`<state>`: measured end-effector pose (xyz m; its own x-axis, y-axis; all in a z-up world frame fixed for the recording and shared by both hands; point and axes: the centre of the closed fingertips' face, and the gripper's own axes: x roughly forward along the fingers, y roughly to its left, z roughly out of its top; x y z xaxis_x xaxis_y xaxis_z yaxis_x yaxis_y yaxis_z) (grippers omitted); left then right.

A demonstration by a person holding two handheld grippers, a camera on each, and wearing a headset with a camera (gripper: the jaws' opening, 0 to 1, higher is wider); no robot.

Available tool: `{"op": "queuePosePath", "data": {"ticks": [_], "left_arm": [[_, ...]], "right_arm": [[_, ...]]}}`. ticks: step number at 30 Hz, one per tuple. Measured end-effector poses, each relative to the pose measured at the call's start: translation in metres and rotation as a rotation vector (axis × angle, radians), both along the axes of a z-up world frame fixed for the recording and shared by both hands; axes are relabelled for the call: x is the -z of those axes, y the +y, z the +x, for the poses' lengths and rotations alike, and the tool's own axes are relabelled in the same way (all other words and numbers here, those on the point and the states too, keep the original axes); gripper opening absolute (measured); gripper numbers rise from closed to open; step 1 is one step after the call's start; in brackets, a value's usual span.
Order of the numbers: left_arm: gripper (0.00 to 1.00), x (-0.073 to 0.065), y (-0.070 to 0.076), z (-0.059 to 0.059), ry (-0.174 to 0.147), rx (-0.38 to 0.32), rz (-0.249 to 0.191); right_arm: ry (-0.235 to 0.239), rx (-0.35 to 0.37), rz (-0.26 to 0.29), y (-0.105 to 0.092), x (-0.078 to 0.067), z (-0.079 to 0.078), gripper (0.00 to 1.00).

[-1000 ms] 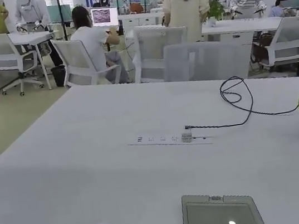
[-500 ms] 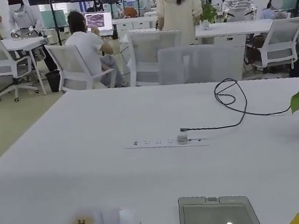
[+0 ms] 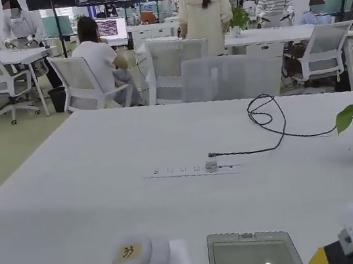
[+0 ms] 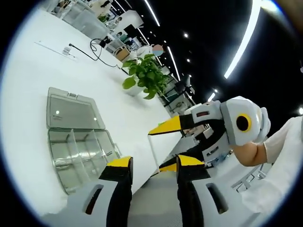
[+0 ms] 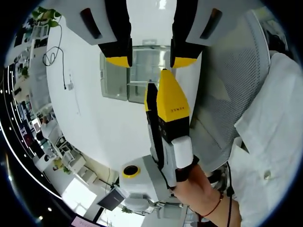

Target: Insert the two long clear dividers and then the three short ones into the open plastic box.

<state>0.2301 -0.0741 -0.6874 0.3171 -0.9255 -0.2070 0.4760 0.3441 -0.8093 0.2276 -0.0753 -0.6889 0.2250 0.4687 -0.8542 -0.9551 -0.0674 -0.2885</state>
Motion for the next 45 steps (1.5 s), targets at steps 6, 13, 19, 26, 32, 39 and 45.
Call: {"op": "queuePosePath", "data": {"ticks": [6,13,19,26,32,39,45], "left_arm": [[0.14,0.004,-0.002,-0.002,0.053,-0.002,-0.016],[0.04,0.003,-0.003,-0.004,0.074,0.005,-0.033],[0.00,0.003,-0.004,-0.007,0.084,0.007,-0.038],[0.00,0.003,-0.002,-0.008,0.101,-0.008,-0.050],[0.00,0.004,-0.001,-0.007,0.107,-0.022,-0.057],[0.00,0.003,0.005,-0.007,0.056,-0.020,-0.028],[0.00,-0.004,0.005,-0.014,-0.137,0.062,0.029]], "right_arm": [[0.001,-0.009,0.005,0.003,-0.001,-0.002,0.33],[0.007,-0.018,0.003,0.006,-0.001,-0.005,0.33],[-0.001,-0.031,-0.008,0.007,0.000,-0.006,0.33],[-0.003,-0.035,-0.007,0.008,0.000,-0.007,0.33],[-0.008,-0.043,-0.005,0.009,0.000,-0.008,0.34],[0.027,-0.005,0.049,0.008,-0.011,-0.004,0.34],[0.138,0.041,0.132,0.004,-0.024,-0.002,0.32]]}}
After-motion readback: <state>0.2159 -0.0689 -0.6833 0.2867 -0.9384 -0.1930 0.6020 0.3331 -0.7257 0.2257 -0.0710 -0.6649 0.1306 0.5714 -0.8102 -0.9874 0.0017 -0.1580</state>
